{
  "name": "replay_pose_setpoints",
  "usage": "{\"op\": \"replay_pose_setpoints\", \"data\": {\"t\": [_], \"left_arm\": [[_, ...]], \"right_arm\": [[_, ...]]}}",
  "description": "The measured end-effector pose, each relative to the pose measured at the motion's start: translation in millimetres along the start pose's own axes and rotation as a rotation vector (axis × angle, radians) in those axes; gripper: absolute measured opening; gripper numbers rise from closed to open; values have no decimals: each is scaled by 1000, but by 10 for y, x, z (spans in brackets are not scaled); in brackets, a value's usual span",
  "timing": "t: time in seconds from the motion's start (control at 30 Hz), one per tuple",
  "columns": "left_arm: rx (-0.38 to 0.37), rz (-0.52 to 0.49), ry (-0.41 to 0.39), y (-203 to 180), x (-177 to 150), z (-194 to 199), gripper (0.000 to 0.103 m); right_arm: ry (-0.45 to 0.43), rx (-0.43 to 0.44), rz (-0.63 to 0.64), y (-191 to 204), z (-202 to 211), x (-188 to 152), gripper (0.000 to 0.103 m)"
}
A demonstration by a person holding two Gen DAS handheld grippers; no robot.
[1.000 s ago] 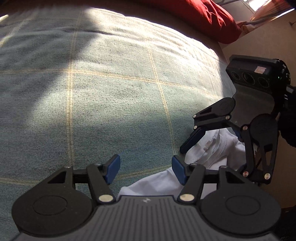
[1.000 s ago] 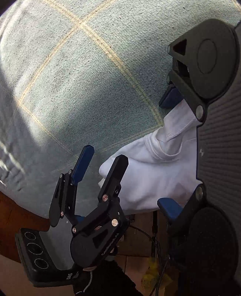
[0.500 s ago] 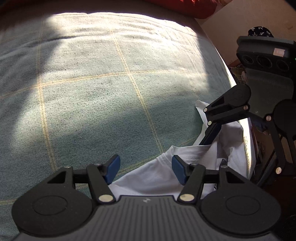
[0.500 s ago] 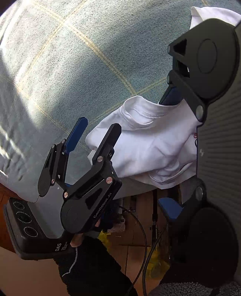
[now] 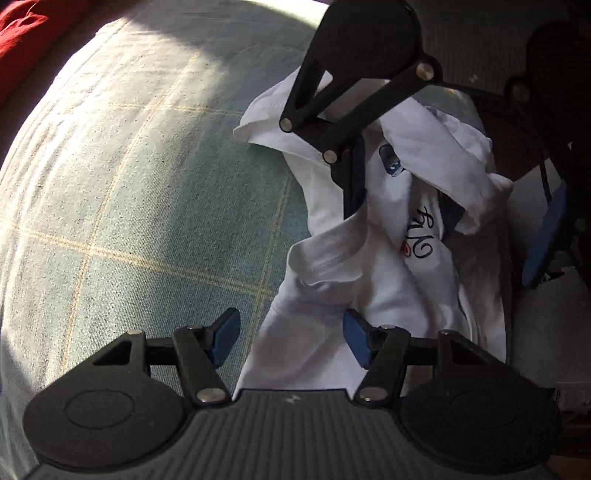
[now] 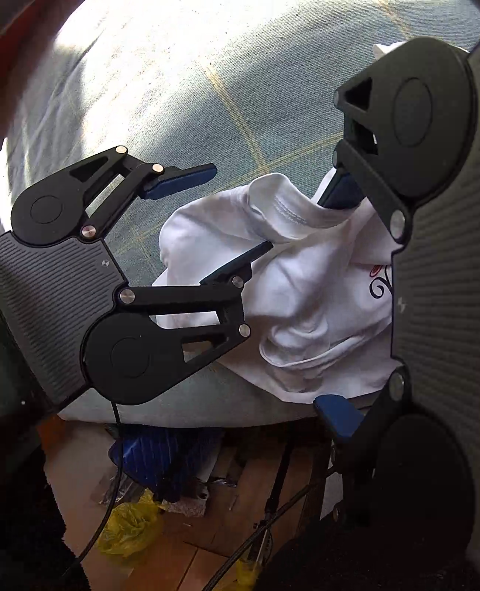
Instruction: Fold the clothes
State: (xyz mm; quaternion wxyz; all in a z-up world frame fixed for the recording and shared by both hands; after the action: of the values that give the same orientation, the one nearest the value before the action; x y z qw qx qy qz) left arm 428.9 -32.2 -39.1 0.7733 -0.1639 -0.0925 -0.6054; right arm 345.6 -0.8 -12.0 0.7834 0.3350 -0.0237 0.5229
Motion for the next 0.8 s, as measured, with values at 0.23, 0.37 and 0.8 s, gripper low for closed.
{"op": "replay_pose_setpoints", "data": {"t": [0.23, 0.37, 0.8], "left_arm": [[-80, -147, 84, -113, 84, -104, 59], [-100, -151, 84, -187, 68, -37, 29], [97, 84, -36, -223, -139, 380, 5]], "right_arm": [[-17, -78, 147, 365, 26, -116, 103], [-15, -102, 193, 493, 54, -209, 103], [-94, -230, 87, 258, 431, -279, 103]]}}
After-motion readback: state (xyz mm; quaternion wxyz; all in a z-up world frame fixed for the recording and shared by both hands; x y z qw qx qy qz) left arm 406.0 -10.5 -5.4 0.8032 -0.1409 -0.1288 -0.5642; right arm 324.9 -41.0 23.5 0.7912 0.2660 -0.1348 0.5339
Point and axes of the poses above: each gripper's, at about its wrist camera, not at the fingertips, and z roughly against the way its jaws point, y to its left, x to its top, the point moved 3 cm from there along -z, roughly the way its jaws point, and after that the axes turned 6 degrees about -y, right-handed, at the moved point
